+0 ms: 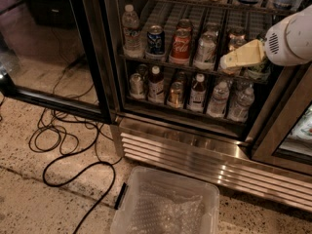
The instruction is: Pick redbull can from top shelf of fridge
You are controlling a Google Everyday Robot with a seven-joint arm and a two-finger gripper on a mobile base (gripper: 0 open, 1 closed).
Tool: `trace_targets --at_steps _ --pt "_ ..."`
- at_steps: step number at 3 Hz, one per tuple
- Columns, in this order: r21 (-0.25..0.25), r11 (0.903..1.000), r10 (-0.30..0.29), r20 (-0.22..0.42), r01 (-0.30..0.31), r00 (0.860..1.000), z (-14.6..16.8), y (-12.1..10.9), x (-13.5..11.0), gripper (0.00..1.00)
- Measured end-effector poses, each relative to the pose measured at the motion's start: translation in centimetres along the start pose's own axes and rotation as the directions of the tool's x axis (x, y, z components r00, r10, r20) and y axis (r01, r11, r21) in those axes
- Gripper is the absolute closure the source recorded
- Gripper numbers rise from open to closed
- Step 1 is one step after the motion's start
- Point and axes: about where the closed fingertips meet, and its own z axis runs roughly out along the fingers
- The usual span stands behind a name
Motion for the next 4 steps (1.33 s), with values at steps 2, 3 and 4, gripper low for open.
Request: trace_targets --at_steps 2,3,4 --pt "0.063 0.9896 0.122 0.112 -0.129 0.986 2.5 -0.9 -3.7 0.0" --pt "0.148 0.9738 0.149 0.158 -0.173 0.976 3.9 -2.6 -5.2 0.0" --pt "0.188 0.9615 0.164 0.194 -0.201 0.967 3.5 -3.8 -5.8 0.0"
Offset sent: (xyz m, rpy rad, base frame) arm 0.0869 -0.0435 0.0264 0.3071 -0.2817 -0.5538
